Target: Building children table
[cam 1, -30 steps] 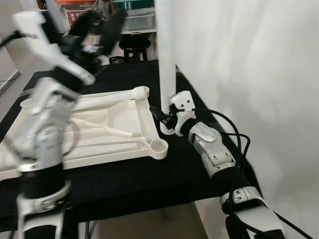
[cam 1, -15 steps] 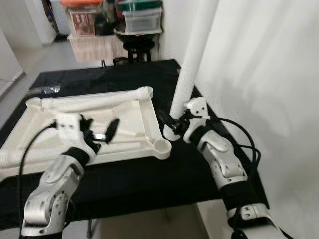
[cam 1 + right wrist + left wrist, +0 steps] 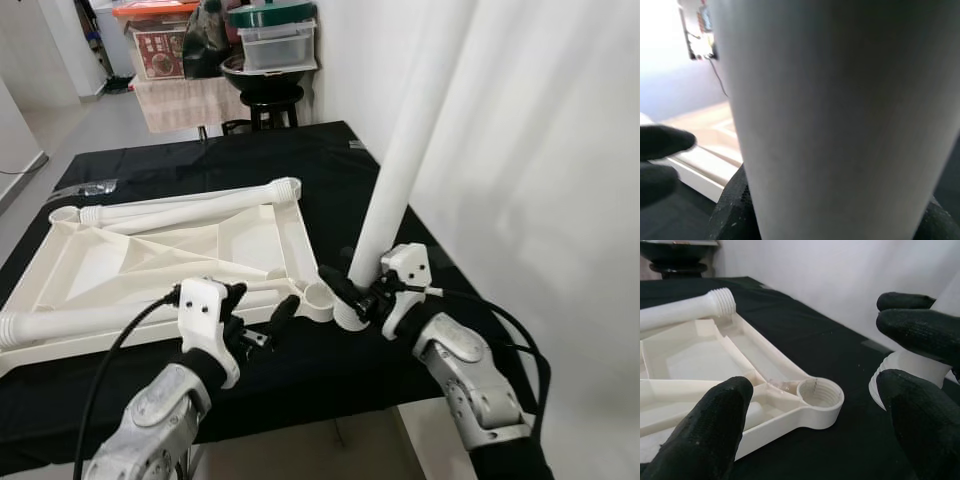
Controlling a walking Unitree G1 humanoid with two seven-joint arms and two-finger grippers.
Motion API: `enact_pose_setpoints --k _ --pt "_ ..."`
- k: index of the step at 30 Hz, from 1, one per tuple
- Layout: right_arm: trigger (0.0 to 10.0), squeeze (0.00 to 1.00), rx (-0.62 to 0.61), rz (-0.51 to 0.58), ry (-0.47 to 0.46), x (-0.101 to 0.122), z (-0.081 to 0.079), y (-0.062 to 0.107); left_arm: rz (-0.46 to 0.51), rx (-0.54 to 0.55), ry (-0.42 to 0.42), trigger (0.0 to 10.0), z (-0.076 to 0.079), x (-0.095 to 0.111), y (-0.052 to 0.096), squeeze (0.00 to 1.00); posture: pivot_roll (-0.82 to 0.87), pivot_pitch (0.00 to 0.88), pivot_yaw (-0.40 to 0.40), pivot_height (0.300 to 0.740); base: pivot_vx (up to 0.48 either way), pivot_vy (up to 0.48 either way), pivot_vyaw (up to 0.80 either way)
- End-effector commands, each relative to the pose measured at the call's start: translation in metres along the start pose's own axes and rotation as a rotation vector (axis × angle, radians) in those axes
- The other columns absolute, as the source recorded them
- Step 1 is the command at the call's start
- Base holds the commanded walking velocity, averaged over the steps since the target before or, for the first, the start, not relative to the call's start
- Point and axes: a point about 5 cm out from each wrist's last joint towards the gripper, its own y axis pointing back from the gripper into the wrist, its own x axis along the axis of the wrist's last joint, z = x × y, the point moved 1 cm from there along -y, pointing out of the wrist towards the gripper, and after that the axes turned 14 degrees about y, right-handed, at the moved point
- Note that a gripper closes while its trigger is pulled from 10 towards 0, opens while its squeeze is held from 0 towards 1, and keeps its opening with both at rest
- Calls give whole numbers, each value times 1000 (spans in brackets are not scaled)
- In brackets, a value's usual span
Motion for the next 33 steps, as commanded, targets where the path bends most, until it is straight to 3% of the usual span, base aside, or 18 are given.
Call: enact_pose_setpoints --k 1,9,22,24,31,33 --pt "10000 0 20 36 -7 6 -5 -1 2 10 -21 10000 -1 -1 3 0 -107 35 38 740 0 0 731" --pt "10000 0 60 23 -62 7 -8 3 0 8 -40 10000 3 -3 6 0 -102 33 38 740 62 0 491" --pt "10000 0 72 16 4 9 -10 6 -15 -10 -54 10000 7 -6 10 0 -102 26 41 740 278 0 0" --pt "10000 0 83 -34 31 4 -12 4 -18 -15 -52 10000 7 -7 9 0 -104 28 41 740 281 0 0" --pt "10000 0 144 14 -11 10 -16 8 -21 -22 -71 10000 10 -7 9 0 -103 31 40 740 262 0 0" --pt "10000 0 220 26 -28 11 -20 9 -20 -5 -66 10000 9 -6 10 0 -102 36 39 740 0 0 400"
